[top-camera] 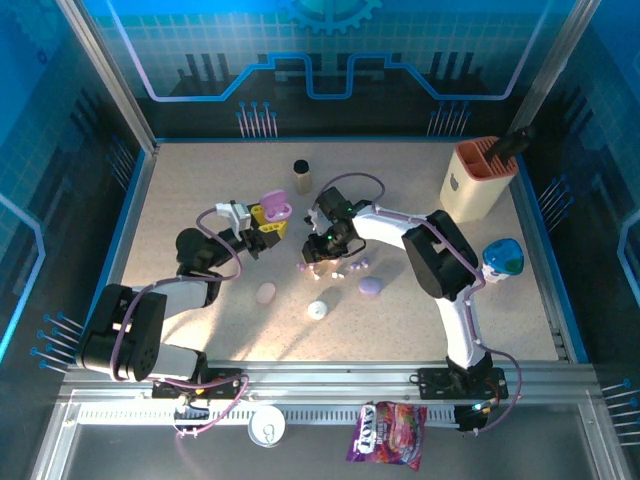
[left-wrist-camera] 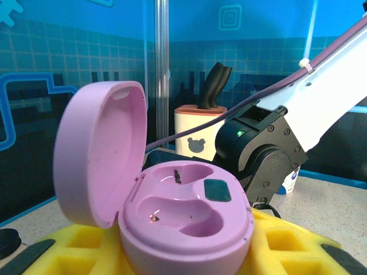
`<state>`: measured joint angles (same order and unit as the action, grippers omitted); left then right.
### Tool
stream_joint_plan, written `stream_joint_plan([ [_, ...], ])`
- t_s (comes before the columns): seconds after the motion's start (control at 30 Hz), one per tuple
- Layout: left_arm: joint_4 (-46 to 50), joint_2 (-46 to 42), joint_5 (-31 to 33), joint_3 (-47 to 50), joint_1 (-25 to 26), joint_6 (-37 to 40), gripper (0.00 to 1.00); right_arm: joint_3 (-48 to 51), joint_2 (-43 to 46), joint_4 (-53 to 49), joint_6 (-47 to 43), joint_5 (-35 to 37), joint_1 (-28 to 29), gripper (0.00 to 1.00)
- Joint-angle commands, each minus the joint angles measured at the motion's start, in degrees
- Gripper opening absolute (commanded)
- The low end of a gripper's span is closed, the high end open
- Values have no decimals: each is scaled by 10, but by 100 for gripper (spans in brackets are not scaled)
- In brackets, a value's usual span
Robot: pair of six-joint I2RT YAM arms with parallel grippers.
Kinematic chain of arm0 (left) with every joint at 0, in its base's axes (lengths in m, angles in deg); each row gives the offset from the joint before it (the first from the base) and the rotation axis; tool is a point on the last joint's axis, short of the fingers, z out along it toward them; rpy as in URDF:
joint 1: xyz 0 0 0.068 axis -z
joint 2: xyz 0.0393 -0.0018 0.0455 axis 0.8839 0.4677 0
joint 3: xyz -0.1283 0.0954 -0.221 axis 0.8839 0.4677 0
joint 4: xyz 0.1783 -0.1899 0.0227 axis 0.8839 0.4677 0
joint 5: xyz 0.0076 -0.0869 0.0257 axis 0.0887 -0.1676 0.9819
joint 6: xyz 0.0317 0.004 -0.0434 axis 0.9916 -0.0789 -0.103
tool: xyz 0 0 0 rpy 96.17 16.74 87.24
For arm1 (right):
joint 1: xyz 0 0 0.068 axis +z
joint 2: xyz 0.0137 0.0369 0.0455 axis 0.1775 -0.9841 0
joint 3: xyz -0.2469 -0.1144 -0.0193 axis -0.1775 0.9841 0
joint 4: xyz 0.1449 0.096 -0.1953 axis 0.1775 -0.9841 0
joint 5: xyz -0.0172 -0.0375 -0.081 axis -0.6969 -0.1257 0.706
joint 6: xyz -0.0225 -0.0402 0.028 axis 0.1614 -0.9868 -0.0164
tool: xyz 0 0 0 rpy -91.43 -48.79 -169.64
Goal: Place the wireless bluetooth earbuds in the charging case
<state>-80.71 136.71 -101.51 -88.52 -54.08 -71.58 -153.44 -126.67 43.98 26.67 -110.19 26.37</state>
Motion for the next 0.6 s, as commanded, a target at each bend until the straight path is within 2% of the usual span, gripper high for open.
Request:
stream_joint_plan([
  [0.0,-19,-9,-13,6,-5,-4,37,14,8,-5,7,-15,-2,25],
  [0.27,-6,-7,-11,3,-5,5,37,24,31,-6,2,19,-5,20],
  [0.43,9,-6,-7,2,-5,17,37,55,83,4,23,86,-14,19],
  [0.57,15,-2,-6,0,-4,23,37,98,139,26,50,167,-15,20],
])
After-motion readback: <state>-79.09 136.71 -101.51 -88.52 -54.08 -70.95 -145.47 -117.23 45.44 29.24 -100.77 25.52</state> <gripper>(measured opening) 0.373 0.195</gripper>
